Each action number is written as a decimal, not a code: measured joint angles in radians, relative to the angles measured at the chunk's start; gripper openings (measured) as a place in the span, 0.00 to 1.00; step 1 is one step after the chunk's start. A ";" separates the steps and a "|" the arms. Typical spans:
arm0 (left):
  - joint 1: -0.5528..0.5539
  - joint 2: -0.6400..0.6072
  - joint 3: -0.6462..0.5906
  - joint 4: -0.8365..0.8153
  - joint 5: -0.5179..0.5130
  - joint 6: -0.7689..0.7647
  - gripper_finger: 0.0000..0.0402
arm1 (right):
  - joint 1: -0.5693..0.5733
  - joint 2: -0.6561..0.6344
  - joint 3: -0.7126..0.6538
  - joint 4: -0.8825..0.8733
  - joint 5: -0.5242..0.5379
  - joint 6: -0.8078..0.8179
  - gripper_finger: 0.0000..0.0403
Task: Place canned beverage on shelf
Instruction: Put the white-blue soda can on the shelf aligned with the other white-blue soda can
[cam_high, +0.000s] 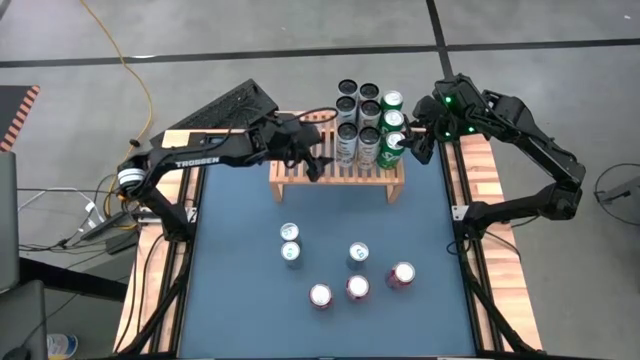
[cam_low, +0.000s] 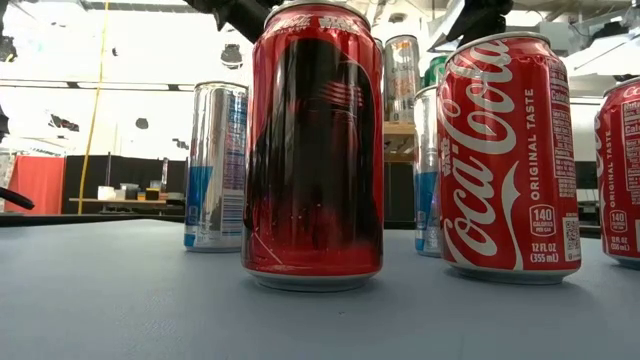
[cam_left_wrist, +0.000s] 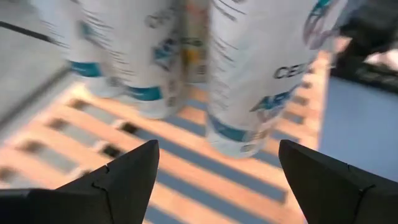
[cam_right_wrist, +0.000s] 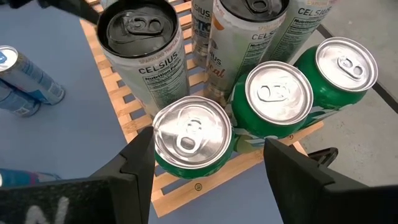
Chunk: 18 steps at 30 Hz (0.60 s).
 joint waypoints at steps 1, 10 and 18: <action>-0.001 -0.009 0.000 -0.009 -0.037 0.025 0.79 | 0.000 0.000 0.000 0.000 0.000 0.000 0.60; 0.037 -0.023 -0.014 0.045 -0.139 0.038 0.72 | 0.000 0.000 0.000 0.006 0.000 0.002 0.60; 0.040 -0.024 -0.014 0.134 -0.186 0.093 0.49 | 0.000 0.000 0.000 0.005 0.000 0.008 0.60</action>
